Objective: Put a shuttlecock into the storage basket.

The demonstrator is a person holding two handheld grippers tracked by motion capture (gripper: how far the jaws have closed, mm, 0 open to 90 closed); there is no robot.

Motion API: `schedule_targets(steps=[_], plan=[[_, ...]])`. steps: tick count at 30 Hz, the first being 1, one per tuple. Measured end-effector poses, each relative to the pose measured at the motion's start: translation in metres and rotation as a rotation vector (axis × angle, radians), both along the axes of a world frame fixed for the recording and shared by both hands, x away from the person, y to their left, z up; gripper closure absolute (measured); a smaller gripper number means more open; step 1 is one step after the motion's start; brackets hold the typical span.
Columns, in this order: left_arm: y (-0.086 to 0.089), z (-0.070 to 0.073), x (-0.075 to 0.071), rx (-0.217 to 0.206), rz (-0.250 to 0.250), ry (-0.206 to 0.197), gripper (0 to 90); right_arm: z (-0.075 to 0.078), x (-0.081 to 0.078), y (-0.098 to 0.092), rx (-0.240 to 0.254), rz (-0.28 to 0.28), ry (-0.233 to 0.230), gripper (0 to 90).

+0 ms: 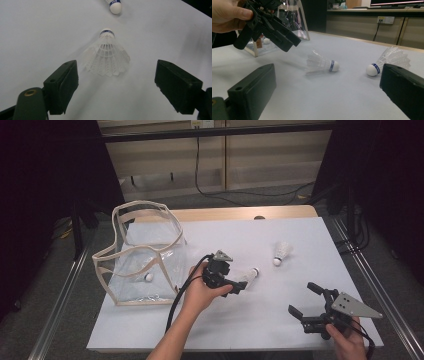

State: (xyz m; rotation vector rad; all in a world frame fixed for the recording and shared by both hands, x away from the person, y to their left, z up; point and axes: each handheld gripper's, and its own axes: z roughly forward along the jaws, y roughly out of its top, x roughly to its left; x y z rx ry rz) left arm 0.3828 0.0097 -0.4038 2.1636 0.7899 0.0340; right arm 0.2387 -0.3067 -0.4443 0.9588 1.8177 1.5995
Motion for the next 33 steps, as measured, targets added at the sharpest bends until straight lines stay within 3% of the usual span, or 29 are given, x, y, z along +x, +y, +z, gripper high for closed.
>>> schedule_targets(steps=[19, 33], plan=[[-0.019, -0.014, -0.001, -0.003, -0.014, -0.004, 27.7, 0.000, 0.000, 0.000, 0.001, -0.001, -0.001, 0.2], [-0.023, -0.026, 0.003, -0.030, 0.028, 0.002, 34.0, 0.000, 0.000, 0.000, 0.001, -0.002, -0.001, 0.2]])
